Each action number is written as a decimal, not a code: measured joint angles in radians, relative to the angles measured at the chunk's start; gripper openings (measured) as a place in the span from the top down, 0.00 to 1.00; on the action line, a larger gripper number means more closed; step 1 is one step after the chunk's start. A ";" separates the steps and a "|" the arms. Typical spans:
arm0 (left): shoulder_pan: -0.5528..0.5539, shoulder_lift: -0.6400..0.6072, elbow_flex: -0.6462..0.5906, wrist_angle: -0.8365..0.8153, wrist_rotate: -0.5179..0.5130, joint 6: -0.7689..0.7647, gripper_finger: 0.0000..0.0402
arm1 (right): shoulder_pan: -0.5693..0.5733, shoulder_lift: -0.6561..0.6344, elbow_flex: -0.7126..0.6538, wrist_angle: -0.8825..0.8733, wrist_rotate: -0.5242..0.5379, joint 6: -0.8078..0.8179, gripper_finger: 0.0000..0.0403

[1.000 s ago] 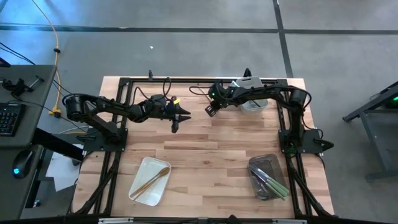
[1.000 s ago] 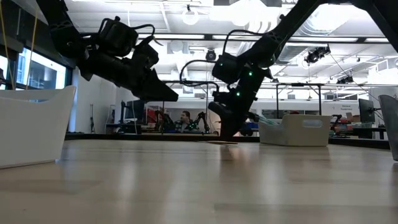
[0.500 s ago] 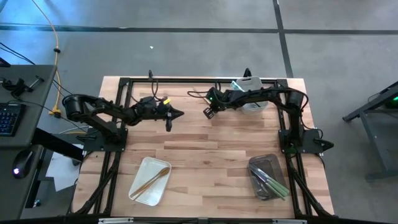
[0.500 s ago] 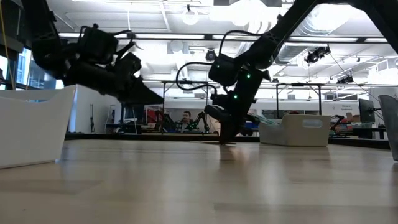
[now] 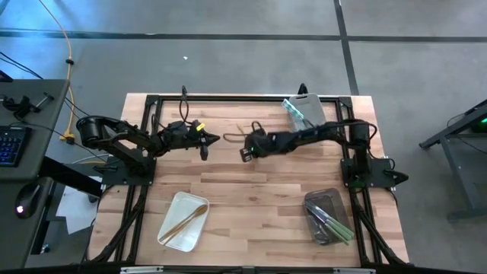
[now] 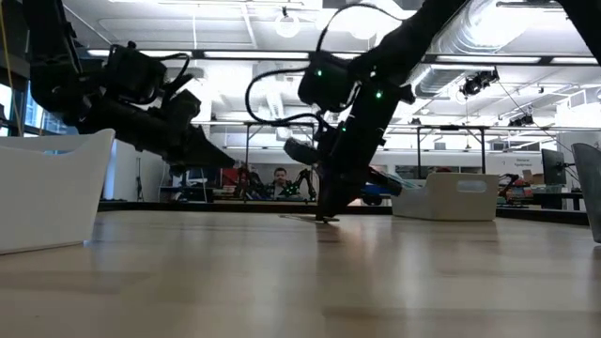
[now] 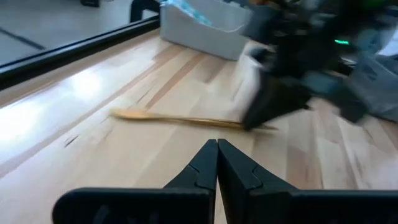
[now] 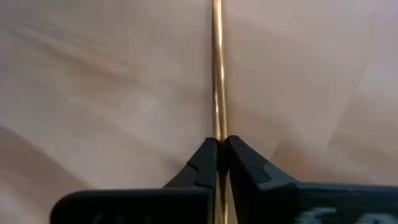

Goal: Sort silverware by color (type)
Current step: Put the gold table knife into the white bin

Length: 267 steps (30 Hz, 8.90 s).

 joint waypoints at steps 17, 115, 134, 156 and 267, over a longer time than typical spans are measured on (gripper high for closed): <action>-0.019 0.000 -0.035 -0.010 0.011 -0.001 1.00 | 0.179 0.007 -0.006 0.211 0.044 0.211 0.77; -0.273 0.037 0.260 -0.672 -0.037 0.115 1.00 | -0.017 -0.189 -0.517 0.794 -0.103 -0.654 1.00; -0.298 0.038 0.327 -0.684 0.067 0.208 0.78 | 0.095 -0.150 -0.517 0.801 -0.121 -0.586 1.00; -0.319 0.348 0.732 -0.923 0.185 0.493 0.64 | 0.207 -0.527 -0.566 0.524 -0.029 -0.656 1.00; -0.679 0.218 0.947 -1.569 -0.302 0.555 0.83 | 0.362 -0.904 -0.745 0.535 0.191 -0.721 1.00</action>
